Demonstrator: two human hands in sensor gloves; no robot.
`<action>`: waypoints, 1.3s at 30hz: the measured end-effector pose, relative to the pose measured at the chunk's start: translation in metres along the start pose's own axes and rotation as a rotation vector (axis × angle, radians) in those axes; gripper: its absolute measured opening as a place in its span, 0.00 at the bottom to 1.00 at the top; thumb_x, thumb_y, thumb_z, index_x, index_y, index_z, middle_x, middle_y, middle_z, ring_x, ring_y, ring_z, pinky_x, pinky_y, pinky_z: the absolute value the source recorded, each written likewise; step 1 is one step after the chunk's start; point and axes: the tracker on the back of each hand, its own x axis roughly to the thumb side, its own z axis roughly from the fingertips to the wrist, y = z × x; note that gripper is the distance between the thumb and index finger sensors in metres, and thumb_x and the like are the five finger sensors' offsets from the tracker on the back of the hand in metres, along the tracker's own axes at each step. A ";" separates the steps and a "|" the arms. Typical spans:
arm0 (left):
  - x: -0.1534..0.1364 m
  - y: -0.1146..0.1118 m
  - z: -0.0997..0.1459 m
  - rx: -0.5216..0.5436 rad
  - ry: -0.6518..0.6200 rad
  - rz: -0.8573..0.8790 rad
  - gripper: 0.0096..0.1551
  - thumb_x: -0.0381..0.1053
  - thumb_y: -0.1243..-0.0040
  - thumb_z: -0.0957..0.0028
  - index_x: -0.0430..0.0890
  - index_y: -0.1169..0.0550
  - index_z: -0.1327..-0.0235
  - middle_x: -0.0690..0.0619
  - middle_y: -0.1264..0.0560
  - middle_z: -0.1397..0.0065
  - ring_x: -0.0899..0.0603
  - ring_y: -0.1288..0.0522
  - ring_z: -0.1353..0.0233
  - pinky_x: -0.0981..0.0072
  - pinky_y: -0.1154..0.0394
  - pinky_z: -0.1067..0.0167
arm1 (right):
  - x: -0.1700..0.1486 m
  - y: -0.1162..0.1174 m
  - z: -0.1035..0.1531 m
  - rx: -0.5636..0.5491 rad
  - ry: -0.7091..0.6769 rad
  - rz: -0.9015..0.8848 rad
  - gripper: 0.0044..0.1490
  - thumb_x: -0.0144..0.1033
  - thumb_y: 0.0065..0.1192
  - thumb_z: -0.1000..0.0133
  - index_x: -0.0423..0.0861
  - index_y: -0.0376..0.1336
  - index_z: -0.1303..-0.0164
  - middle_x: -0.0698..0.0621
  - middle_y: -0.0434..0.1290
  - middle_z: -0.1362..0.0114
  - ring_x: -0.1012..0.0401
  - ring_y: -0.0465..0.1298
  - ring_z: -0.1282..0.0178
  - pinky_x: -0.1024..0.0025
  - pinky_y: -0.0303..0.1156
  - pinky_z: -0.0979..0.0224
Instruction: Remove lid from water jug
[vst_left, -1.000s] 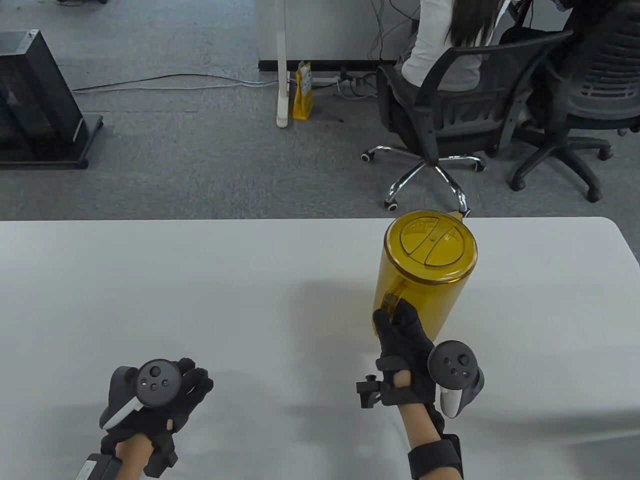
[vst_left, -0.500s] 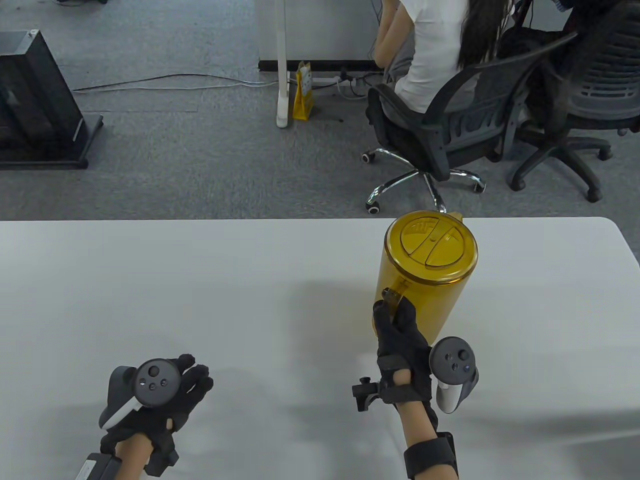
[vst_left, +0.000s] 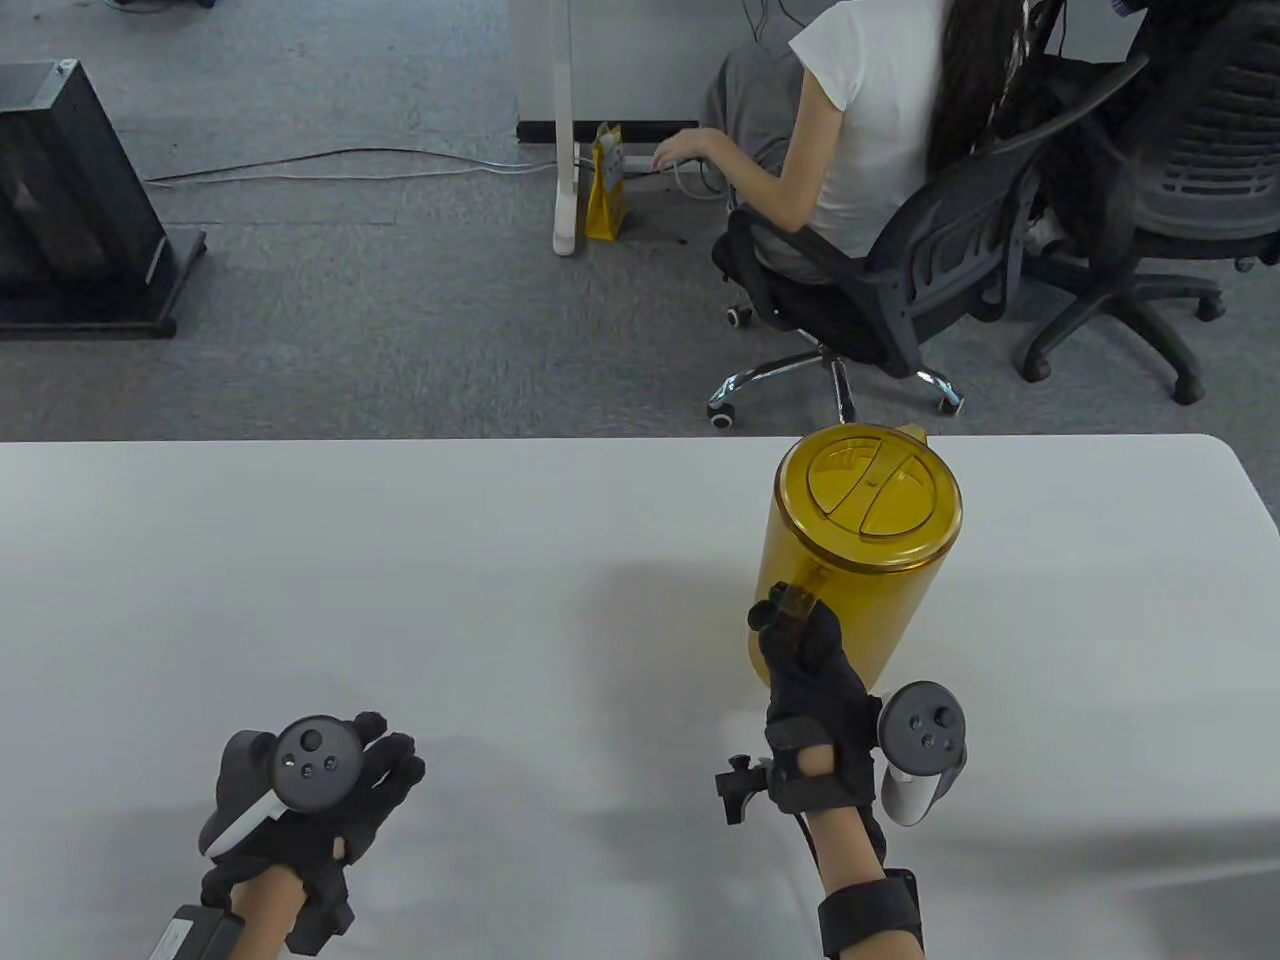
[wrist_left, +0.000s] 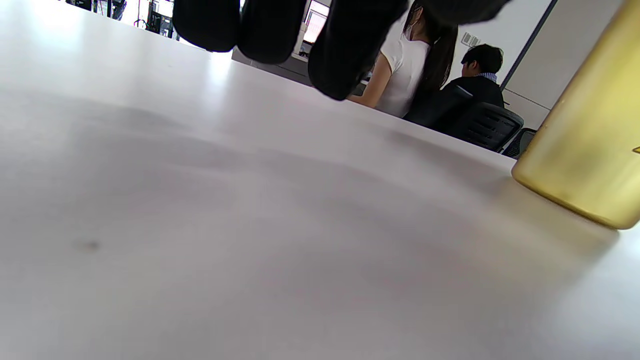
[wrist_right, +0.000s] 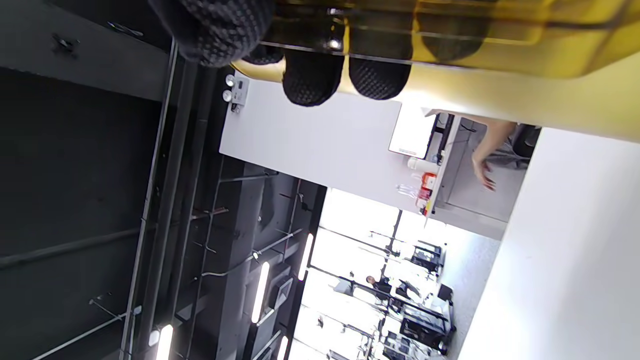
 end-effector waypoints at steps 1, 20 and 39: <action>0.000 0.000 0.000 0.000 0.001 0.003 0.33 0.62 0.51 0.43 0.46 0.20 0.34 0.35 0.34 0.21 0.28 0.38 0.23 0.29 0.47 0.28 | 0.002 -0.001 0.000 0.010 -0.015 -0.011 0.34 0.46 0.57 0.41 0.53 0.57 0.23 0.47 0.72 0.33 0.49 0.69 0.25 0.46 0.64 0.25; 0.005 0.005 0.002 0.019 -0.022 -0.006 0.33 0.62 0.51 0.43 0.46 0.20 0.33 0.35 0.34 0.21 0.28 0.38 0.23 0.29 0.48 0.28 | 0.043 -0.005 0.010 0.122 -0.210 -0.203 0.33 0.47 0.59 0.42 0.51 0.61 0.26 0.47 0.74 0.43 0.52 0.75 0.44 0.49 0.66 0.29; 0.005 0.005 0.003 0.007 -0.012 0.000 0.33 0.62 0.51 0.43 0.46 0.20 0.33 0.35 0.34 0.21 0.28 0.39 0.23 0.29 0.48 0.28 | 0.046 0.014 0.007 0.301 -0.216 -0.476 0.31 0.64 0.68 0.47 0.50 0.73 0.48 0.52 0.80 0.64 0.58 0.79 0.66 0.55 0.75 0.49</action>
